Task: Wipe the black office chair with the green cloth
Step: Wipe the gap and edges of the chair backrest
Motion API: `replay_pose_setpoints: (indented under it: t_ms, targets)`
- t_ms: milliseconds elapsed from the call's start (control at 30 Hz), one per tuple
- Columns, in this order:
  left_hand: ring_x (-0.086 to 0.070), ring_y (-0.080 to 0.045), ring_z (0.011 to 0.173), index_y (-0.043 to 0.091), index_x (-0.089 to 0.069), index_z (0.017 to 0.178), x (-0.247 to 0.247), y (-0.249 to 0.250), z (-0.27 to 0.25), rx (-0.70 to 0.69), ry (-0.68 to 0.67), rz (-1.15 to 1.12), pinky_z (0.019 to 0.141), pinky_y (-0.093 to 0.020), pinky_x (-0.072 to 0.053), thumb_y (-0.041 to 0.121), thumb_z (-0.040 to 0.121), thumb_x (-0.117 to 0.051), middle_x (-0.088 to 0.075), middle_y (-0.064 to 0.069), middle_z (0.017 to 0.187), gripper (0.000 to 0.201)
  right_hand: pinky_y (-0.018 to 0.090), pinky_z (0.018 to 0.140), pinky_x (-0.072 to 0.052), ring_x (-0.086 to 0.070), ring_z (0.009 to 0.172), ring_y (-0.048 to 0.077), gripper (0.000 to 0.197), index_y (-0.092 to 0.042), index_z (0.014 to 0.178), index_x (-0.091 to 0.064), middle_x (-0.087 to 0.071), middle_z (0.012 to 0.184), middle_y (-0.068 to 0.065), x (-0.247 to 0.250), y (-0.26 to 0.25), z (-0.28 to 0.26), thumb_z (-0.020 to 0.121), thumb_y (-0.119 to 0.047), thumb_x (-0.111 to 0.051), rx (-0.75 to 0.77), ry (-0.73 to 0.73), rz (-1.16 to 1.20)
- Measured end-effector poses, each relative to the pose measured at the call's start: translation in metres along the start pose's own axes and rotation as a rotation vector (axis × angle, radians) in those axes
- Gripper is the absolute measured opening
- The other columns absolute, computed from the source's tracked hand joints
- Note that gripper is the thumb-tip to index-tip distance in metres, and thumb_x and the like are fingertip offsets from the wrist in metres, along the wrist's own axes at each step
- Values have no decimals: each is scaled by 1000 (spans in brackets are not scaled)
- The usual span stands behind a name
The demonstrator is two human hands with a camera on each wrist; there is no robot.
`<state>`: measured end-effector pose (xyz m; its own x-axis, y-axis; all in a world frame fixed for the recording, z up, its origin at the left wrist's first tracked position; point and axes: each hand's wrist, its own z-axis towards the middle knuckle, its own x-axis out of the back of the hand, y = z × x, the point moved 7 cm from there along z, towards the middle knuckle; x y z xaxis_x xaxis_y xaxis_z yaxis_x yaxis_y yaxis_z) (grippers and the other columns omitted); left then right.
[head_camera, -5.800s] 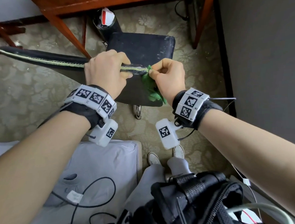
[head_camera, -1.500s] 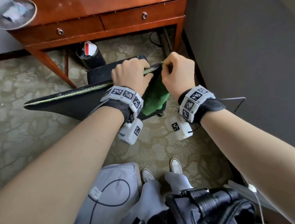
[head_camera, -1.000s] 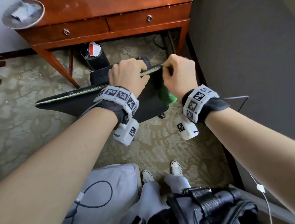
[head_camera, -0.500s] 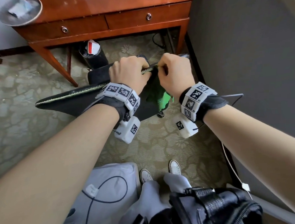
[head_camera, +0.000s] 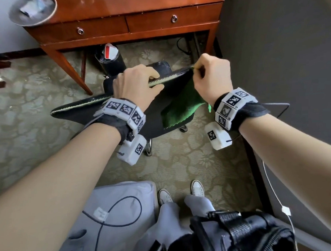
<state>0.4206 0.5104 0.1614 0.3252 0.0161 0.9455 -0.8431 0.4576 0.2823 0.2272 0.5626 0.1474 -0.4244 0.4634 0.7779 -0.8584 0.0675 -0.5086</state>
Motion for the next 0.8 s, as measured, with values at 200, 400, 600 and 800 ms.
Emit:
replay_pose_setpoints:
  t_ms: [200, 400, 600, 800]
  targets:
    - [-65, -30, 94, 34, -71, 100, -3, 1, -1, 20, 12, -3, 77, -39, -50, 45, 86, -67, -69, 6, 104, 18, 41, 64, -48, -59, 70, 31, 8, -6, 79, -58, -63, 78, 9, -27, -47, -15, 82, -11, -52, 127, -75, 58]
    - [-65, -30, 98, 36, -71, 104, -5, 3, 2, 28, 5, 1, 81, -39, -49, 48, 86, -67, -70, 6, 106, 22, 44, 66, -49, -59, 72, 32, 10, -6, 80, -57, -63, 79, 9, -17, -28, -10, 82, -13, -49, 109, -54, 13]
    - [-65, -34, 98, 38, -70, 105, -7, 11, 7, 27, -31, 32, 72, -34, -41, 49, 88, -61, -71, 1, 106, 22, 43, 63, -48, -58, 70, 32, 6, -8, 77, -55, -62, 77, 8, -33, -59, -19, 80, -11, -51, 131, -125, 75]
    - [-65, -32, 99, 37, -70, 104, -9, 13, 9, 33, -31, 17, 73, -35, -43, 48, 87, -65, -71, 3, 106, 21, 34, 66, -44, -58, 73, 29, 9, -8, 81, -57, -63, 80, 6, -20, -27, -8, 82, -14, -50, 47, -67, 10]
